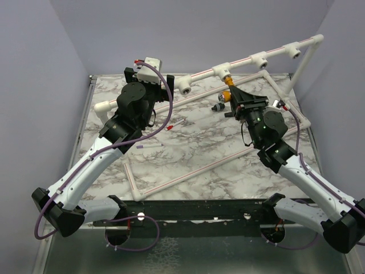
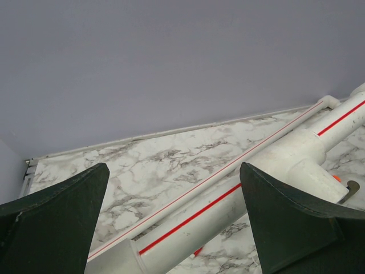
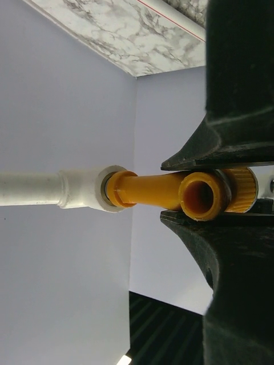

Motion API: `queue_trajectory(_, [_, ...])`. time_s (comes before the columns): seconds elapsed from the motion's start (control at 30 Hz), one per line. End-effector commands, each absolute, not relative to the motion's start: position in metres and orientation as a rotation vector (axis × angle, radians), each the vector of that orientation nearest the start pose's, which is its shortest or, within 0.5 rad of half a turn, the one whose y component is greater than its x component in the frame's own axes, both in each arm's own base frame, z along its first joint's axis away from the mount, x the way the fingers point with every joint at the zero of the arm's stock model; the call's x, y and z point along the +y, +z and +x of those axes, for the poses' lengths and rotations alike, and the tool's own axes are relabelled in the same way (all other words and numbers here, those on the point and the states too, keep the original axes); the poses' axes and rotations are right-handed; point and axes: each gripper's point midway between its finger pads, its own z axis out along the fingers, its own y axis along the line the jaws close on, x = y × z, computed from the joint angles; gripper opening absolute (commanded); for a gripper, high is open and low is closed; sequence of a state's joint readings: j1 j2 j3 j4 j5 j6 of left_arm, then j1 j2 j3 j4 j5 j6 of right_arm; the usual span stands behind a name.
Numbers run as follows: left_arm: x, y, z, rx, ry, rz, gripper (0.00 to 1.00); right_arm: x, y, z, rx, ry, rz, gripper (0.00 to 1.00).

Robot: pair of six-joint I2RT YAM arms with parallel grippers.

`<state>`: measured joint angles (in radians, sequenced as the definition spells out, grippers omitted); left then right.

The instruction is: Install the water faucets

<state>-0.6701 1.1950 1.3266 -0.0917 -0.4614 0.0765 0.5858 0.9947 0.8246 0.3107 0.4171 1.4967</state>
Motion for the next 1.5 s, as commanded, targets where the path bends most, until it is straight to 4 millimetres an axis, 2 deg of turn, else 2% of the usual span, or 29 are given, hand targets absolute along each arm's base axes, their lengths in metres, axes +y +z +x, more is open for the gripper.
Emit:
queue_trajectory(0.0, [-0.183, 0.393, 0.351, 1.589, -0.087, 0.274, 0.99, 0.172, 0.379, 0.338, 1.227, 1.366, 1.179, 0.01])
queue_trajectory(0.07, [-0.183, 0.392, 0.351, 1.590, -0.088, 0.275, 0.99, 0.170, 0.379, 0.337, 1.226, 1.358, 1.172, 0.03])
queue_trajectory(0.13, [-0.184, 0.392, 0.351, 1.590, -0.089, 0.276, 0.99, 0.168, 0.380, 0.337, 1.223, 1.344, 1.166, 0.17])
queue_trajectory(0.27, [-0.184, 0.392, 0.351, 1.591, -0.086, 0.279, 0.99, 0.165, 0.384, 0.336, 1.212, 1.328, 1.142, 0.36])
queue_trajectory(0.57, [-0.184, 0.391, 0.352, 1.593, -0.085, 0.279, 0.99, 0.161, 0.385, 0.330, 1.230, 1.289, 1.108, 0.72])
queue_trajectory(0.63, [-0.184, 0.391, 0.352, 1.593, -0.085, 0.278, 0.99, 0.159, 0.390, 0.326, 1.228, 1.276, 1.074, 0.77])
queue_trajectory(0.87, [-0.185, 0.391, 0.352, 1.594, -0.087, 0.282, 0.99, 0.140, 0.399, 0.309, 1.240, 1.138, 0.938, 0.82])
queue_trajectory(1.07, [-0.185, 0.391, 0.352, 1.595, -0.087, 0.283, 0.99, 0.120, 0.397, 0.300, 1.307, 0.878, 0.756, 0.83])
queue_trajectory(1.3, [-0.185, 0.392, 0.352, 1.592, -0.084, 0.282, 0.99, 0.099, 0.418, 0.288, 1.273, 0.536, 0.394, 0.83])
queue_trajectory(1.47, [-0.185, 0.392, 0.352, 1.593, -0.085, 0.283, 0.99, 0.103, 0.433, 0.278, 1.231, 0.287, 0.002, 0.84])
